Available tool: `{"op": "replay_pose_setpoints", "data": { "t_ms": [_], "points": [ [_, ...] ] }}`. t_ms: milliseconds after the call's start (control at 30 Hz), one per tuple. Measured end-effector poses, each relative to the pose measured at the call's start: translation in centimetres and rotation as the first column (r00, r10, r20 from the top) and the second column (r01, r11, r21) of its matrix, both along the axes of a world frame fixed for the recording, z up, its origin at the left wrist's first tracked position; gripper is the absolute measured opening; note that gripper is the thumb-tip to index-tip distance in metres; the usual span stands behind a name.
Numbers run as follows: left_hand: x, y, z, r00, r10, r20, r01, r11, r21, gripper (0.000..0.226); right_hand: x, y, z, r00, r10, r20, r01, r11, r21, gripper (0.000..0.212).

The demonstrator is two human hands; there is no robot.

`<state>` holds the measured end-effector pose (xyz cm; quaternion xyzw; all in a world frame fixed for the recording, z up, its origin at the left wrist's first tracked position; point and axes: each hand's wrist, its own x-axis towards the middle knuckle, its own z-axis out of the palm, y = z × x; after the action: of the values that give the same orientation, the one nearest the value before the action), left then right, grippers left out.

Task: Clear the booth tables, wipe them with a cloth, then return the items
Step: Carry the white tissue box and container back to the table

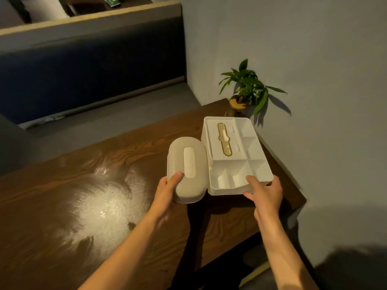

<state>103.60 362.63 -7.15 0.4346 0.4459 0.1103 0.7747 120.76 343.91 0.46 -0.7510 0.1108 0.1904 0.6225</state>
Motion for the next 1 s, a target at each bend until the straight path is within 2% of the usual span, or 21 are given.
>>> {"op": "replay_pose_setpoints", "data": {
  "t_ms": [267,500,633,767,867,933,1000],
  "points": [
    [7.0,-3.0,-0.8,0.998,-0.068,-0.005,0.067,0.996,-0.06,0.079,7.1,-2.8,-3.7,1.0,-0.005,-0.009,0.004,0.997,-0.078,0.052],
    [11.3,-4.5,-1.7,0.998,-0.05,-0.039,0.043,0.988,-0.149,0.051,10.2,-4.3,-6.6,0.999,0.004,-0.048,-0.008,0.997,-0.082,0.051],
    [12.4,-4.5,-2.3,0.998,-0.038,-0.045,0.03,0.987,-0.156,0.066,11.1,-4.6,-8.2,0.998,0.003,-0.064,-0.006,0.999,-0.048,0.053],
    [13.5,-4.2,-3.1,0.995,-0.04,-0.09,0.024,0.986,-0.166,0.055,11.5,-4.4,-9.8,0.997,-0.026,-0.079,0.024,1.0,-0.018,0.058],
    [13.8,-4.2,-4.0,0.993,-0.037,-0.112,0.016,0.984,-0.176,0.06,11.1,-4.2,-10.7,0.994,-0.037,-0.1,0.038,0.999,0.004,0.068],
    [13.9,-4.1,-4.3,0.993,-0.031,-0.111,0.01,0.982,-0.19,0.061,10.4,-3.9,-11.3,0.988,-0.085,-0.127,0.085,0.996,-0.003,0.081],
    [14.0,-4.1,-4.6,0.993,-0.043,-0.107,0.023,0.983,-0.182,0.061,9.5,-3.4,-11.4,0.962,-0.184,-0.2,0.188,0.982,0.001,0.084]
  ]
}}
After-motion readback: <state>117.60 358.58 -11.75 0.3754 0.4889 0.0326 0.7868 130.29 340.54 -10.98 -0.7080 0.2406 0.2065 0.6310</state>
